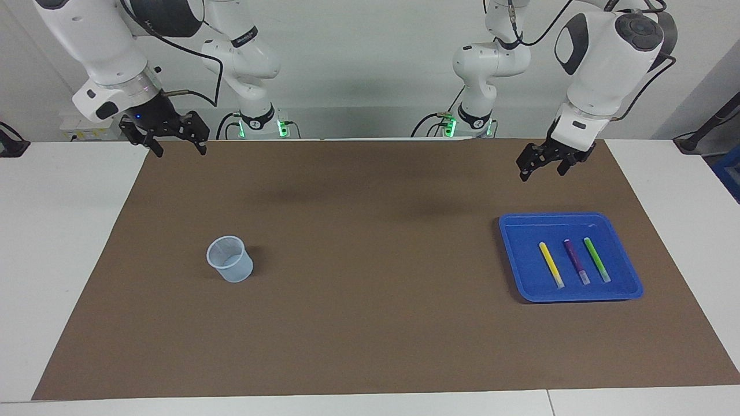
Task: Right arm passes pens to left for tray arrangement
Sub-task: 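Open the left gripper and release the yellow pen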
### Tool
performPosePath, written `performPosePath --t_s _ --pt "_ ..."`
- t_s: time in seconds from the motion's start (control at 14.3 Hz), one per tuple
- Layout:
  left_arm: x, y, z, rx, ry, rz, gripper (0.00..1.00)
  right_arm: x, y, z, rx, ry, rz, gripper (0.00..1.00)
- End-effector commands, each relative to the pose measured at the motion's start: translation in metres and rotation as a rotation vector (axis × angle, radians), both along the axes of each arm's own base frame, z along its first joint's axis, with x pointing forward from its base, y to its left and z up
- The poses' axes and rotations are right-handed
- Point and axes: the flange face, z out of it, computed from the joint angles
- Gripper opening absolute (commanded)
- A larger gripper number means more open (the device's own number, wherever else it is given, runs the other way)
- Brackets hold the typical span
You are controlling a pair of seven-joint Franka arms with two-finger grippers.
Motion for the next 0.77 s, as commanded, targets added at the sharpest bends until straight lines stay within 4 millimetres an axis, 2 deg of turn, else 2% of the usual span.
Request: performPosePath --t_s 0.0,0.21,0.49,0.7 --pt "-0.004 0.002 0.003 0.004 -0.013 0.020 1.00 -0.011 -0.003 0.000 0.001 0.003 0.016 1.00" --pt "-0.001 0.004 0.017 0.008 0.003 0.007 1.00 -0.010 -0.002 0.000 0.001 0.002 0.014 1.00" --pt "-0.005 -0.001 0.016 0.019 0.032 -0.020 1.00 -0.011 -0.003 0.000 0.001 0.003 0.014 1.00" --pt "-0.003 0.001 0.027 0.014 0.022 -0.050 1.00 -0.010 -0.001 0.000 0.001 0.002 0.017 1.00"
